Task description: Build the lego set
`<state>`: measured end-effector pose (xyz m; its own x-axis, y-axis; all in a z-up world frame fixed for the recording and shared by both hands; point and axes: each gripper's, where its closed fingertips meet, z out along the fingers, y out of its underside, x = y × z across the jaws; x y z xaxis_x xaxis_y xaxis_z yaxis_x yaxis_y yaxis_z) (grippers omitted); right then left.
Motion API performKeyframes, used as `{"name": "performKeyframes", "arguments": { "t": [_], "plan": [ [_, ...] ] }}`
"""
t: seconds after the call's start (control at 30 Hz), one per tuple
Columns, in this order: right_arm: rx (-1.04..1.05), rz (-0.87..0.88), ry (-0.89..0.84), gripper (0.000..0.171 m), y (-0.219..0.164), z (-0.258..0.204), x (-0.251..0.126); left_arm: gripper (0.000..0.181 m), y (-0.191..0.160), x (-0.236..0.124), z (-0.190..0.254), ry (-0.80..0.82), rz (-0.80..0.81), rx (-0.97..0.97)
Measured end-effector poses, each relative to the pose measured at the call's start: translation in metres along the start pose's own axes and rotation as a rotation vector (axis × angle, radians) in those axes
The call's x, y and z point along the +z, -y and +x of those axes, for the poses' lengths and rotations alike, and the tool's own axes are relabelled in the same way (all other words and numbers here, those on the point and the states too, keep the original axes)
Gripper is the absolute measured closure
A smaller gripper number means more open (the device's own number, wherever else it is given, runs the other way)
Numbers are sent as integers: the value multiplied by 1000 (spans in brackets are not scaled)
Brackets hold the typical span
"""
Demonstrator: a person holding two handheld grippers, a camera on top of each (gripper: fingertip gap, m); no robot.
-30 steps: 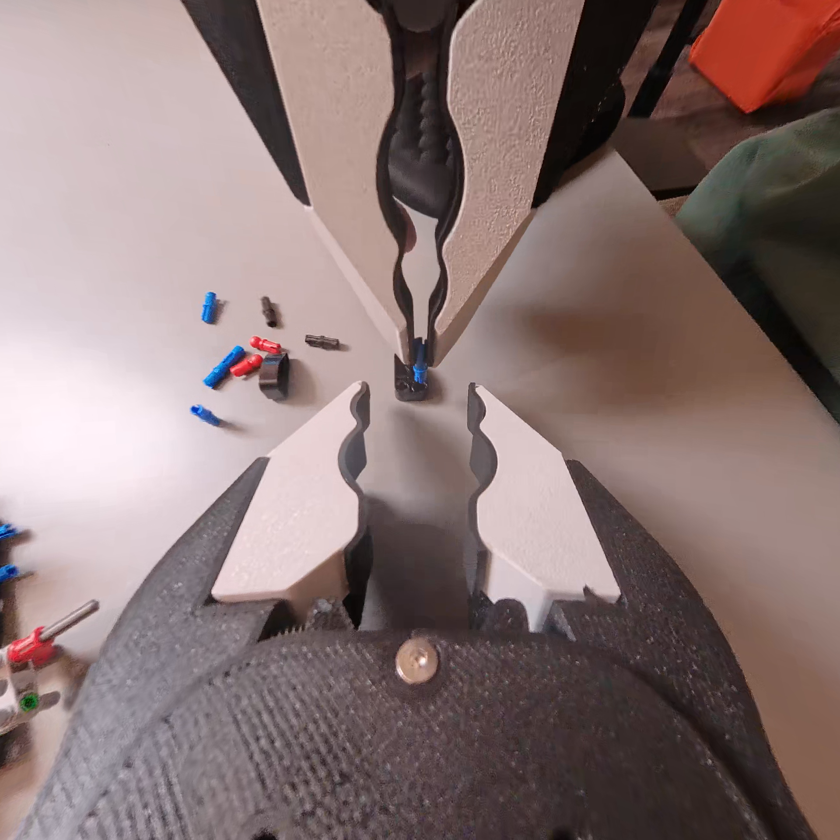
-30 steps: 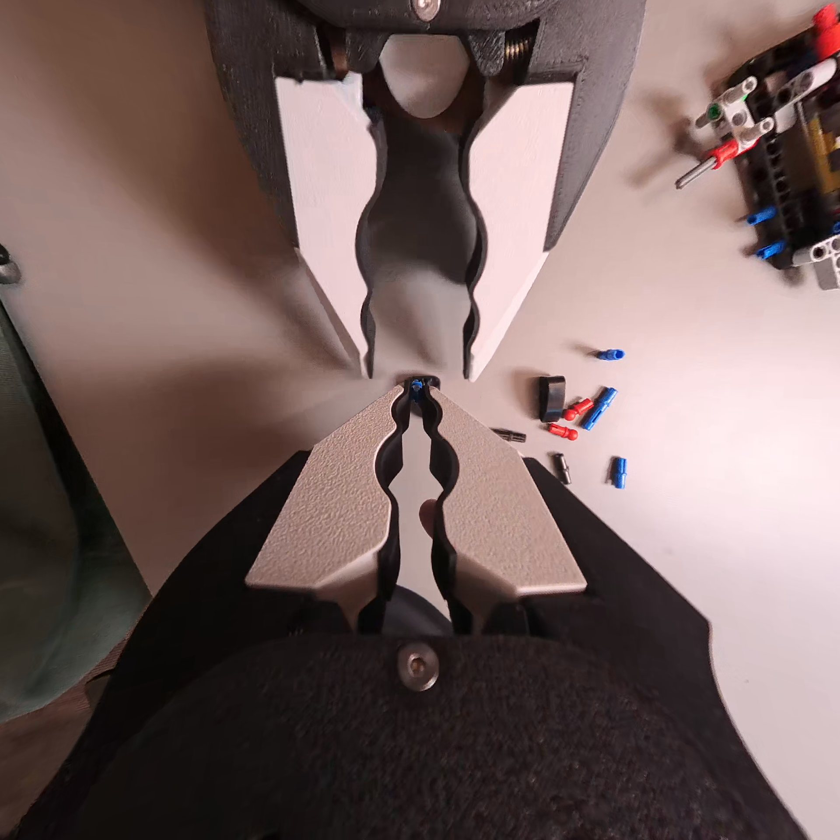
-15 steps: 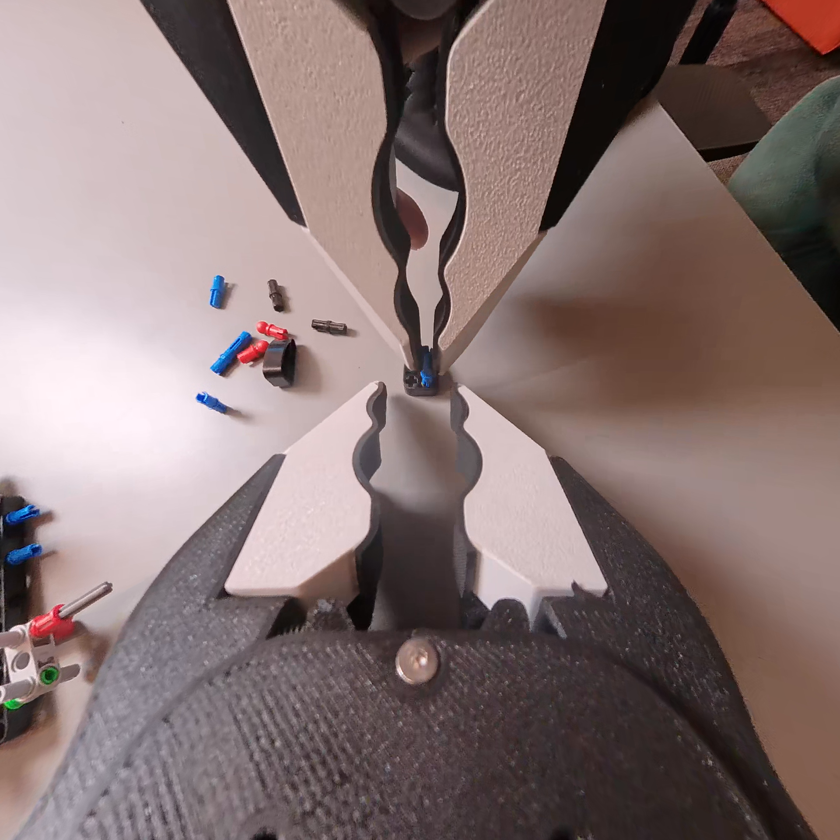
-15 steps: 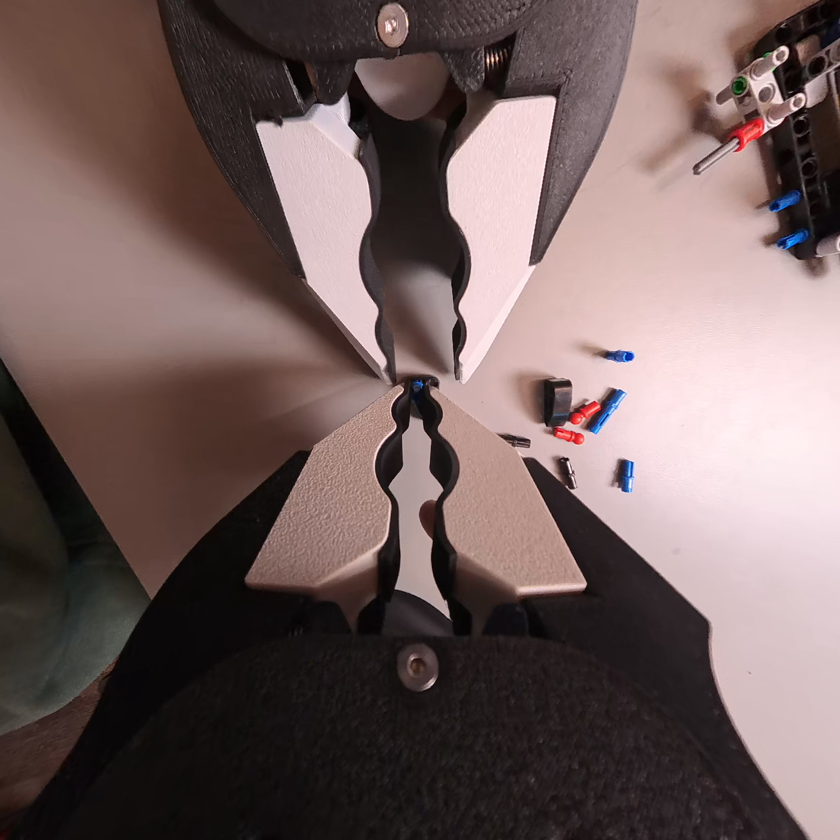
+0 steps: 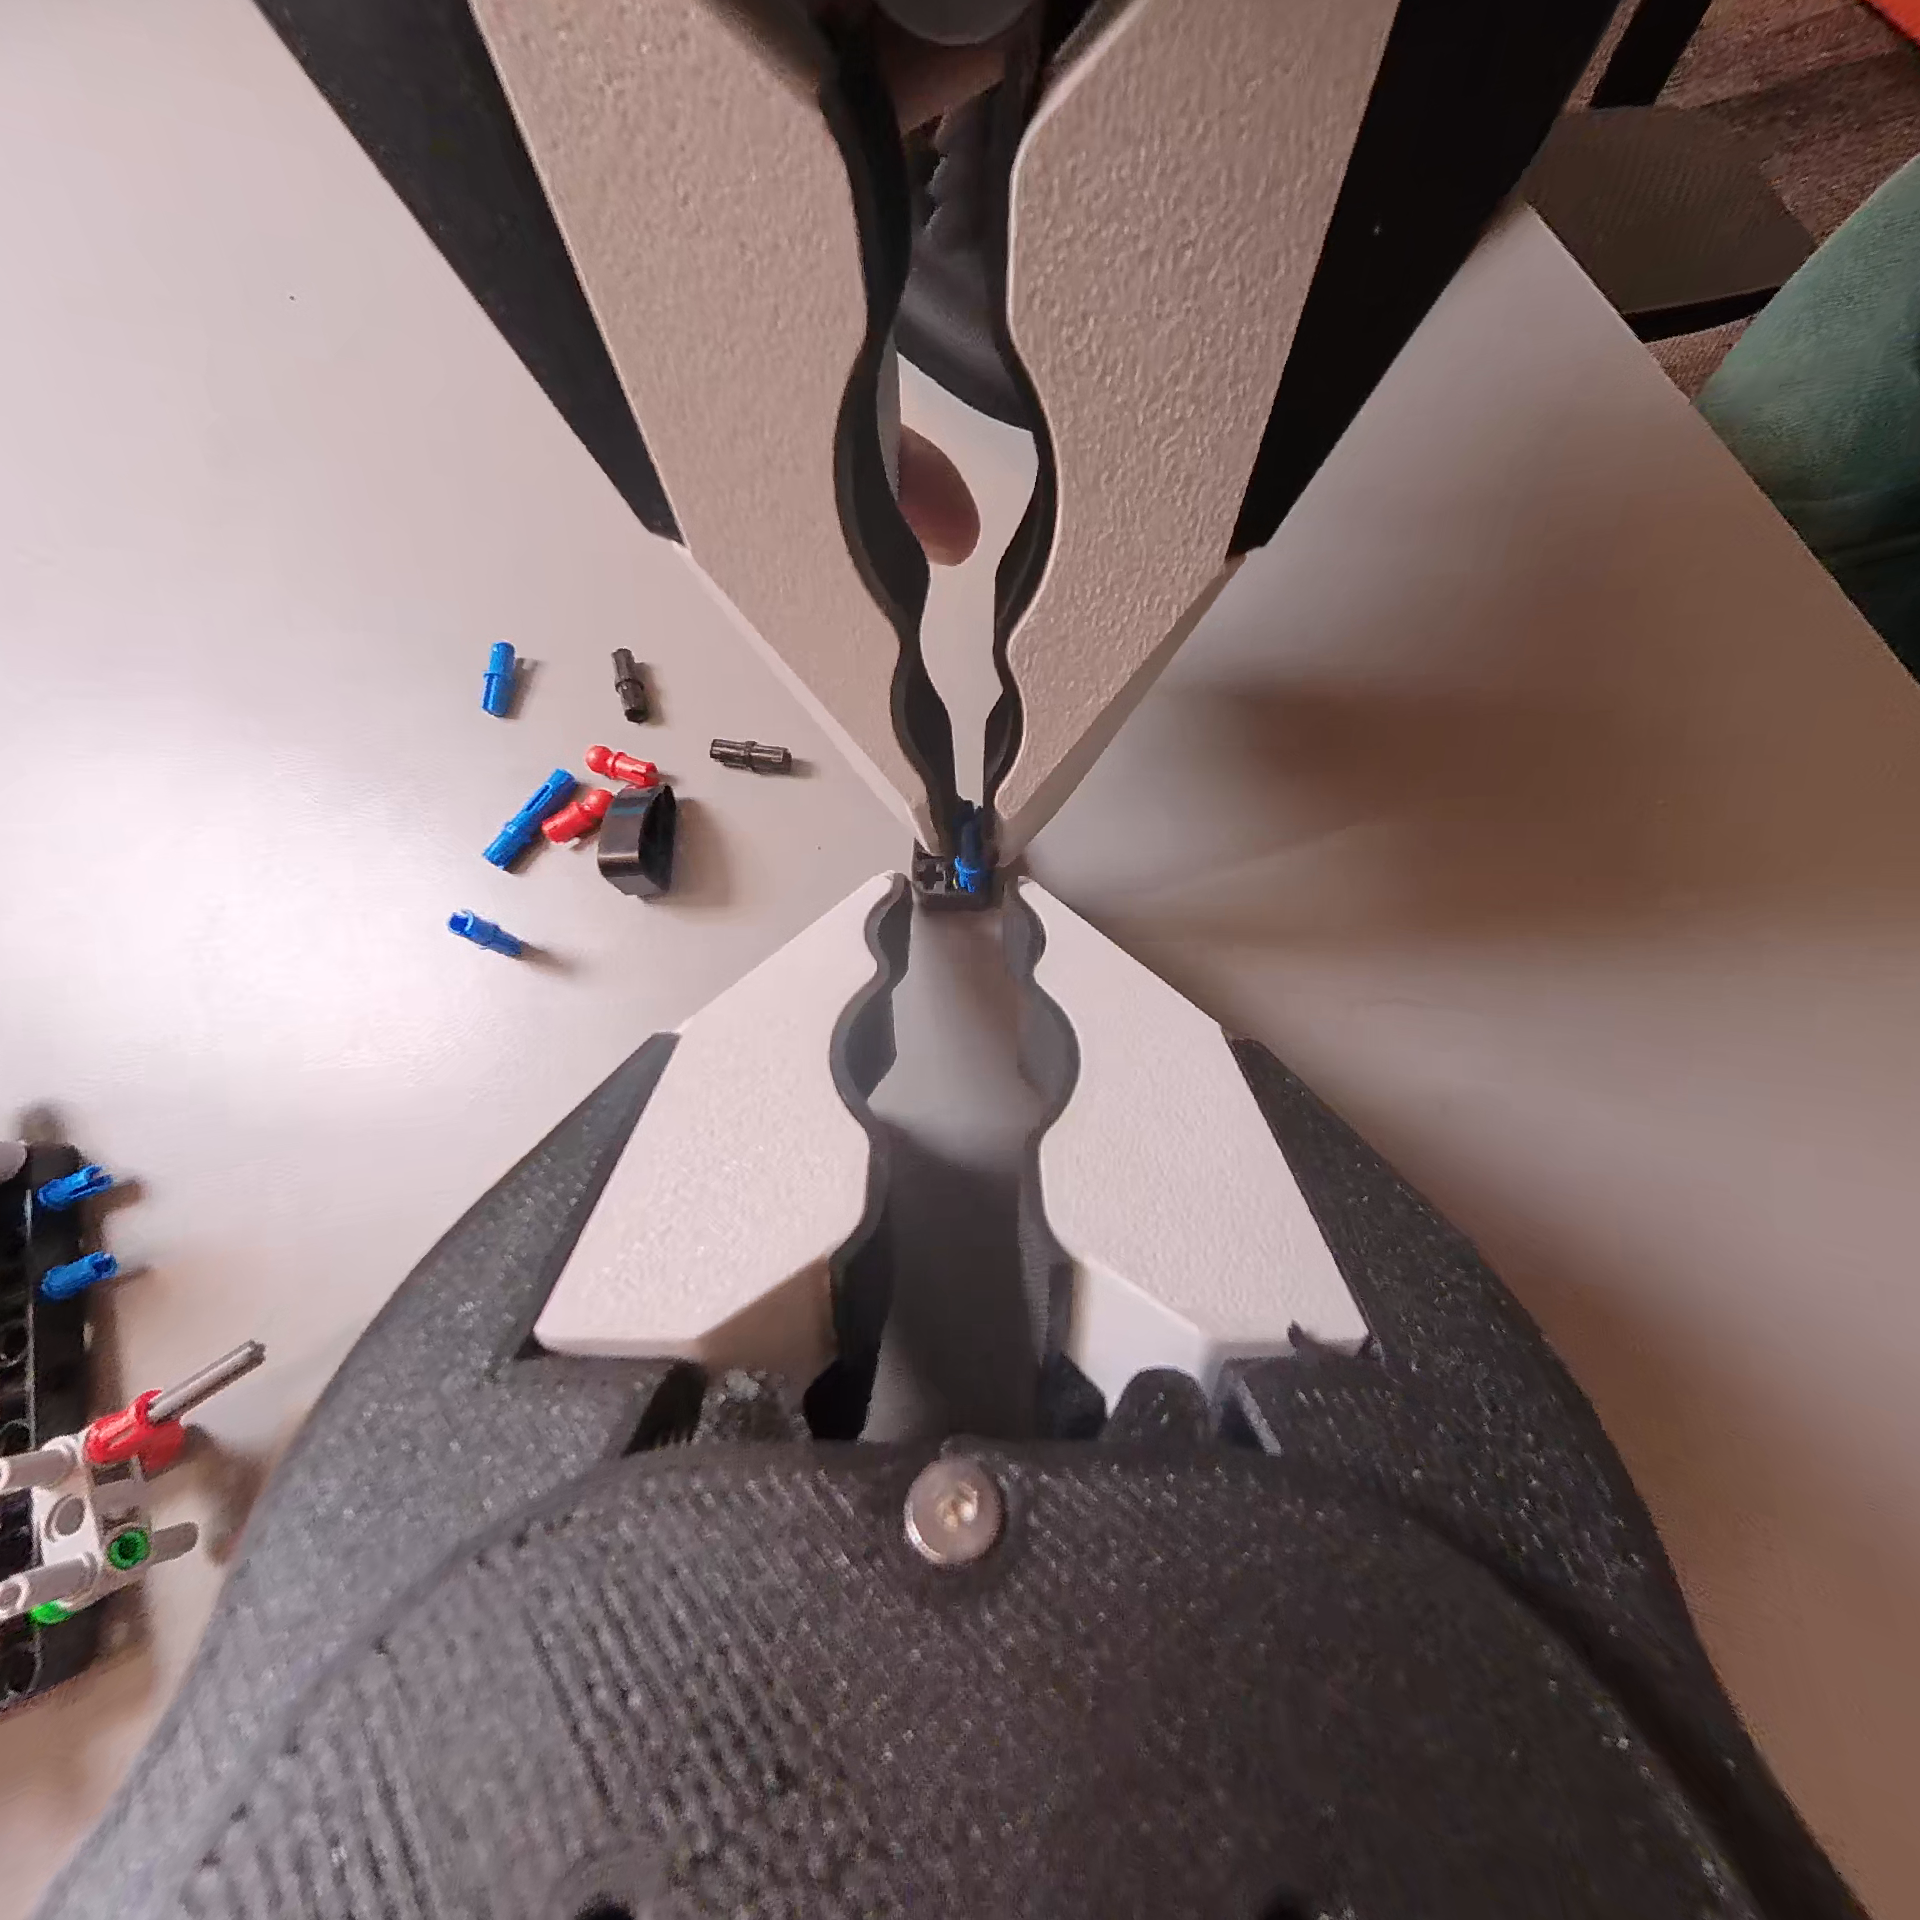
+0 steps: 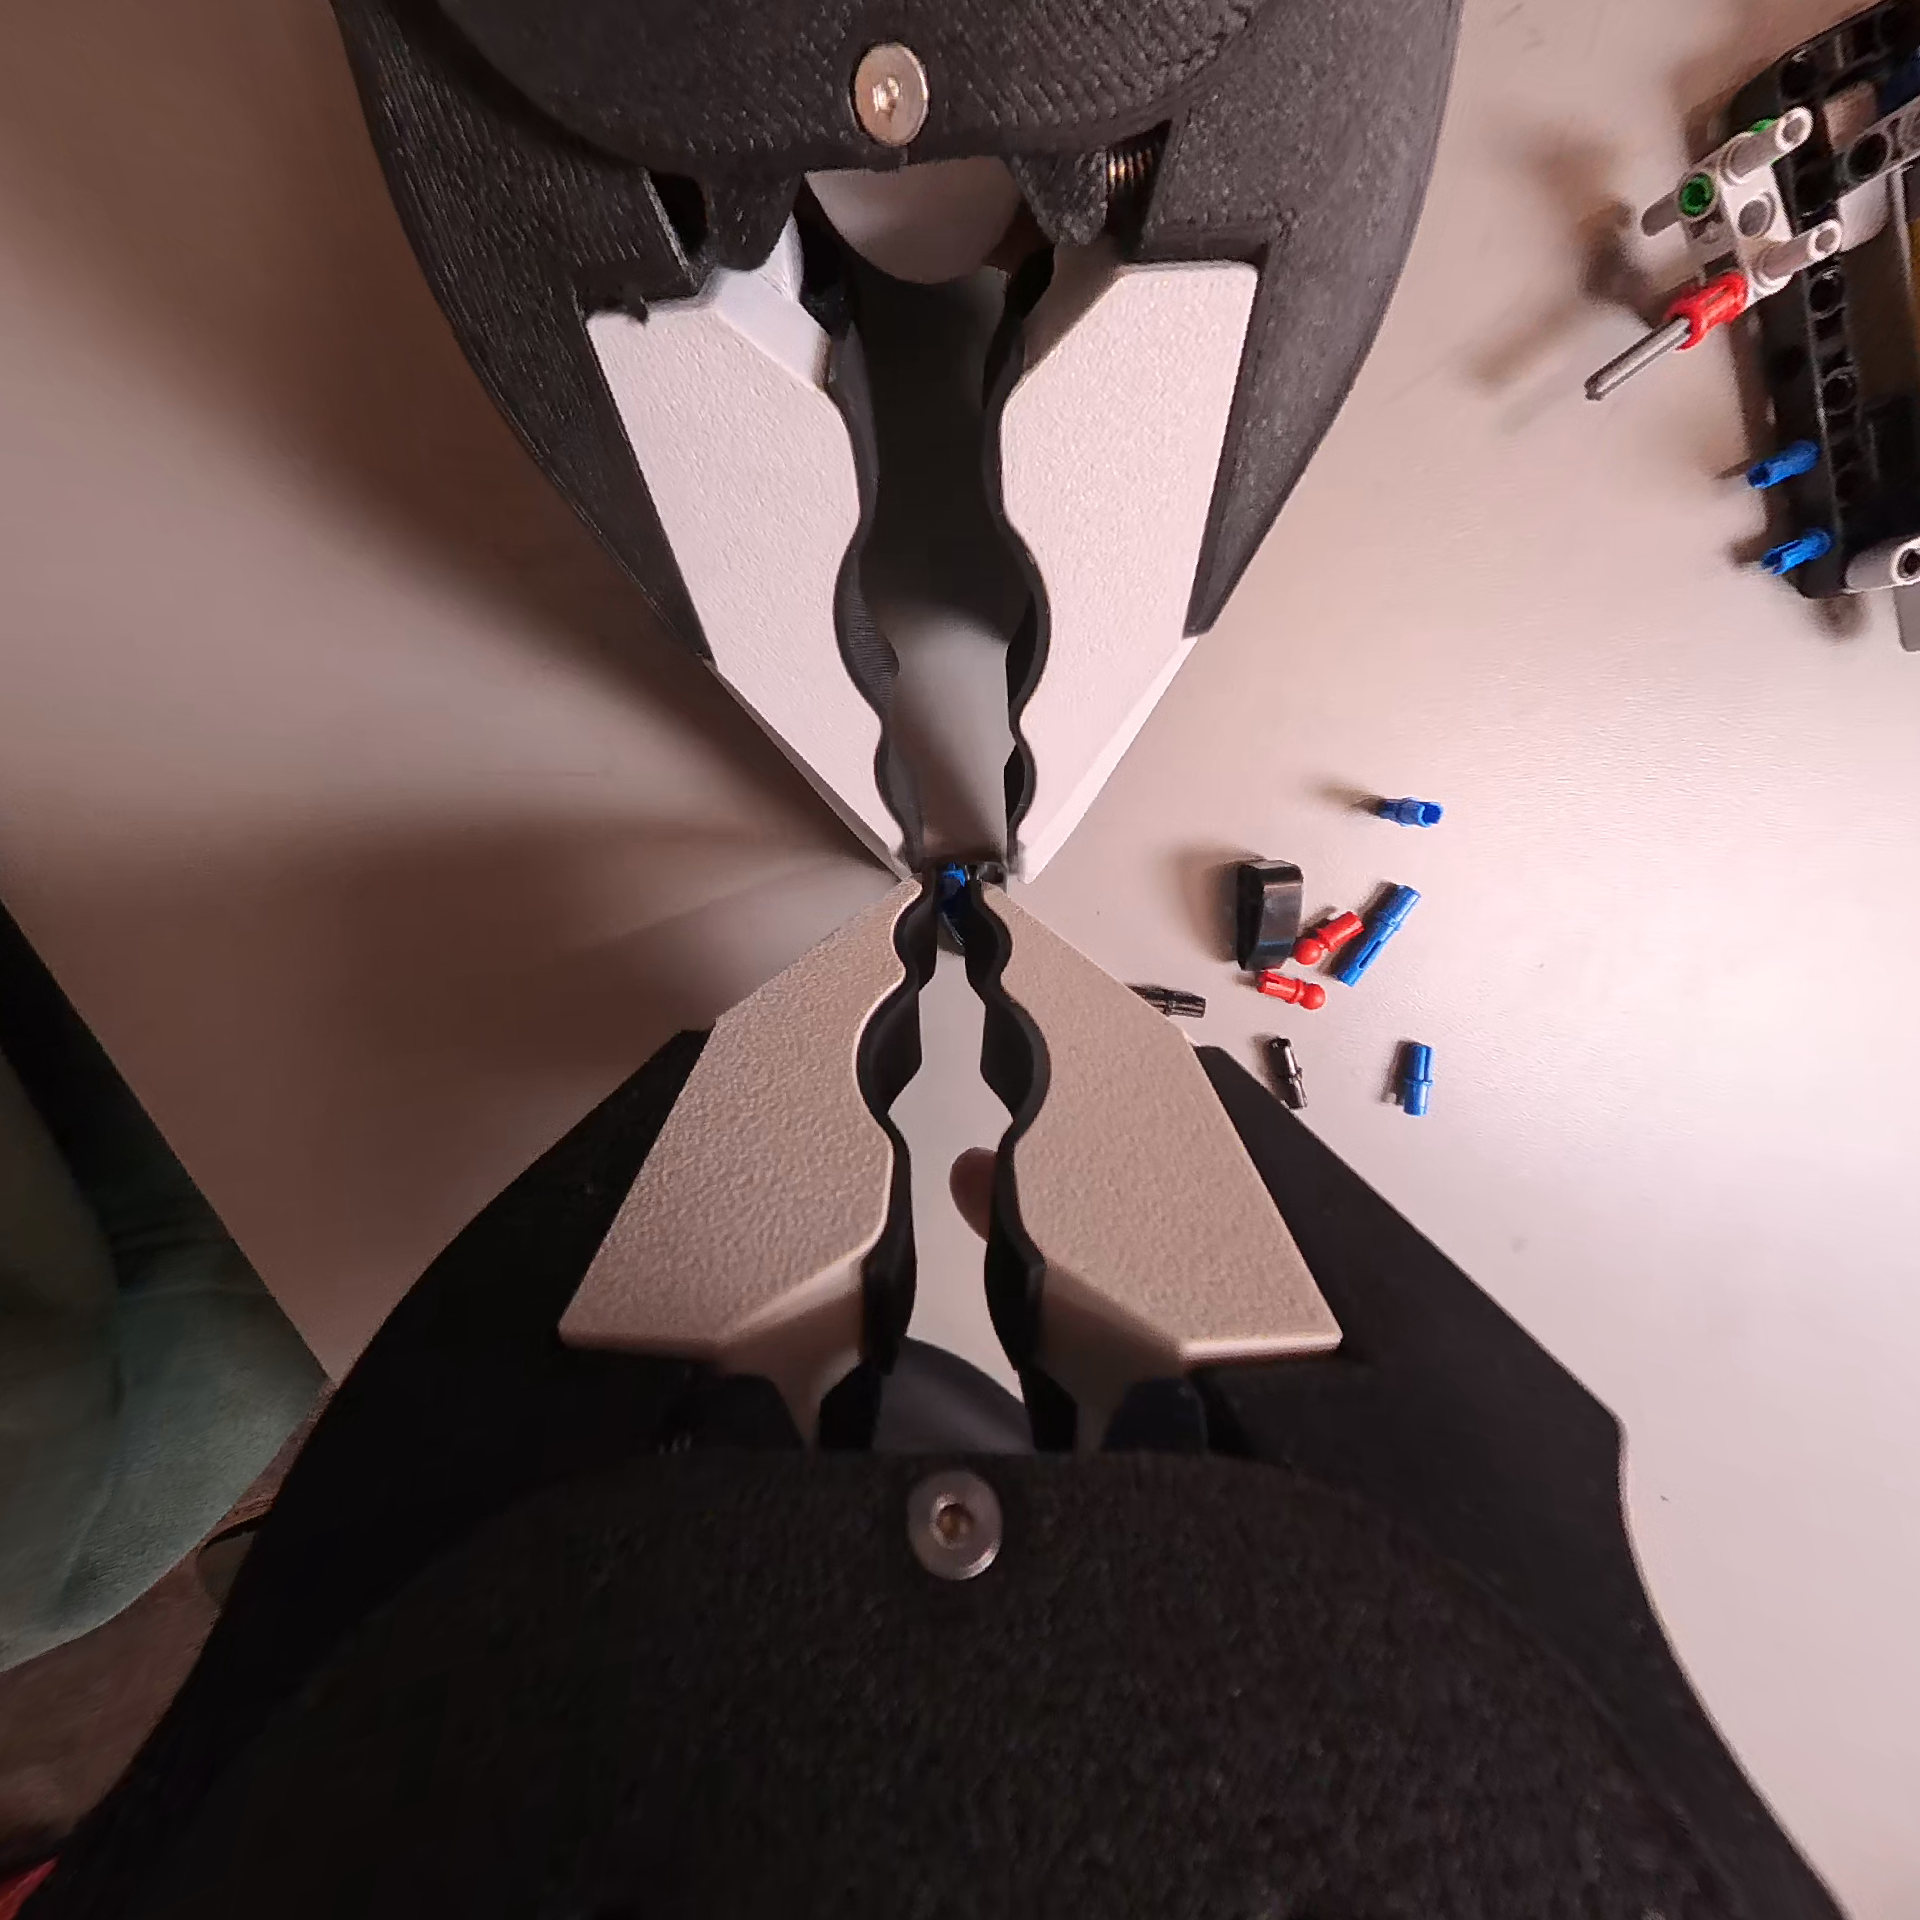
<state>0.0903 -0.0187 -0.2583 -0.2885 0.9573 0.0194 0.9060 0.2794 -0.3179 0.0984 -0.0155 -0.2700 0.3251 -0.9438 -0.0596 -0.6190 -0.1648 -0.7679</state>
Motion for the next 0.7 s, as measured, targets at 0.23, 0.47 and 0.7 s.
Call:
{"name": "performKeyframes", "arguments": {
  "t": [0.23, 0.47, 0.7],
  "plan": [
    [-13, -10, -14, 170, -1, 0, 0, 167, 1, 2, 0, 19, -1, 9],
    [-10, -8, -10, 170, 0, 0, 1, 167, 1, 2, 0, 16, -1, 4],
    [-11, -7, -4, 170, -1, 0, 1, 167, 1, 2, 0, 14, -1, 3]
  ]
}}
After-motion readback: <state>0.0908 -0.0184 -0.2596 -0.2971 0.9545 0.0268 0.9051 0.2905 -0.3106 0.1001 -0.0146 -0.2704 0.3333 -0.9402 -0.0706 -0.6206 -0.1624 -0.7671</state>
